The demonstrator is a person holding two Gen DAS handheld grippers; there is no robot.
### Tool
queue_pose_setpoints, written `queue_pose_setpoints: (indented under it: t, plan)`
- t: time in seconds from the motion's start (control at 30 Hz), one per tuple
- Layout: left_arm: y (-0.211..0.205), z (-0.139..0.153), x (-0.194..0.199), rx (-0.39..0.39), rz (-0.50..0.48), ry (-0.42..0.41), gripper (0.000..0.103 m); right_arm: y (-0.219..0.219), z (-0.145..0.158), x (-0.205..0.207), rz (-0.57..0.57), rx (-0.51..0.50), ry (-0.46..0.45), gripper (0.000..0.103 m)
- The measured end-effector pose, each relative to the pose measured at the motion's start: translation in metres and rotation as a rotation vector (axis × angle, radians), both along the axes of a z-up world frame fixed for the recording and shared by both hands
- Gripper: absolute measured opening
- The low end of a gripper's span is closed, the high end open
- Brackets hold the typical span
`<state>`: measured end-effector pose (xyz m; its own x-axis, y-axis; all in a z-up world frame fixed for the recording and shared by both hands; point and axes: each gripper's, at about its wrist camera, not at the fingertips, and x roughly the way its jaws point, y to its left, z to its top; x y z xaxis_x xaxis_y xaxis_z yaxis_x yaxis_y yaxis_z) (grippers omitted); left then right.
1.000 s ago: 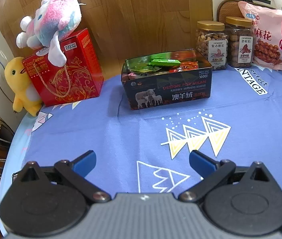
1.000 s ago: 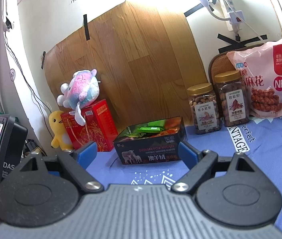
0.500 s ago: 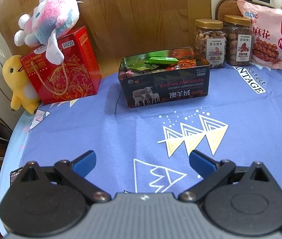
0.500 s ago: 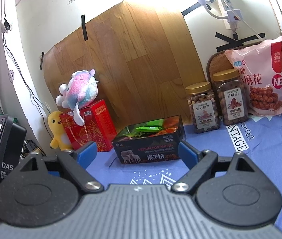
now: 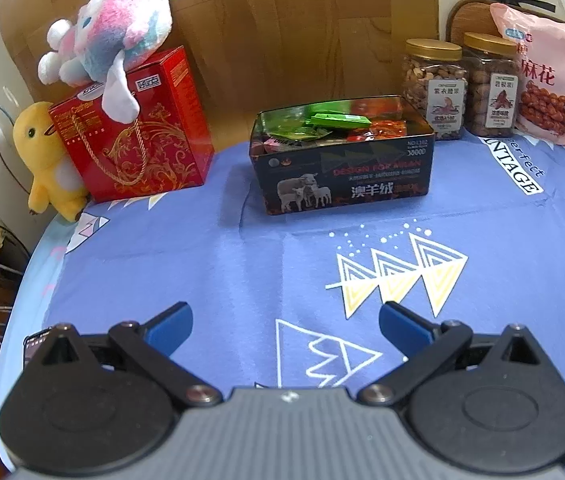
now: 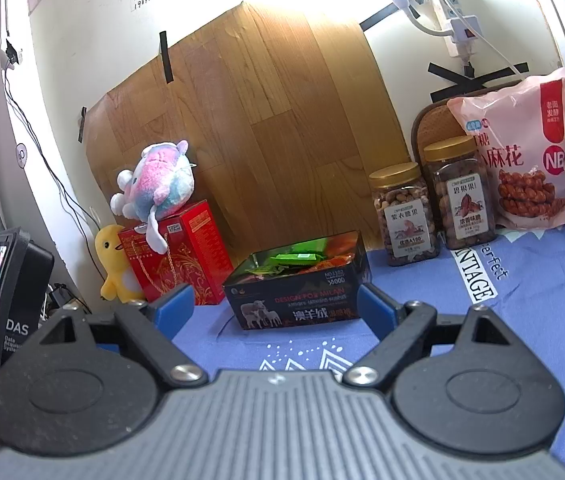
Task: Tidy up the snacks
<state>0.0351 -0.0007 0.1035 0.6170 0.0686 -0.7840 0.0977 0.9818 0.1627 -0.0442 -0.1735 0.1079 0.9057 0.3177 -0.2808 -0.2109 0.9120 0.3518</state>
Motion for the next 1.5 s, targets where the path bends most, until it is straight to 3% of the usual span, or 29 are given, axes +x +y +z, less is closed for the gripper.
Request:
queue_pose_setpoints:
  t: [1.5]
  plan:
    - [0.0014, -0.0065, 0.0049, 0.020, 0.028, 0.032, 0.103, 0.0009, -0.0037, 0.0021, -0.003, 0.005, 0.014, 0.091]
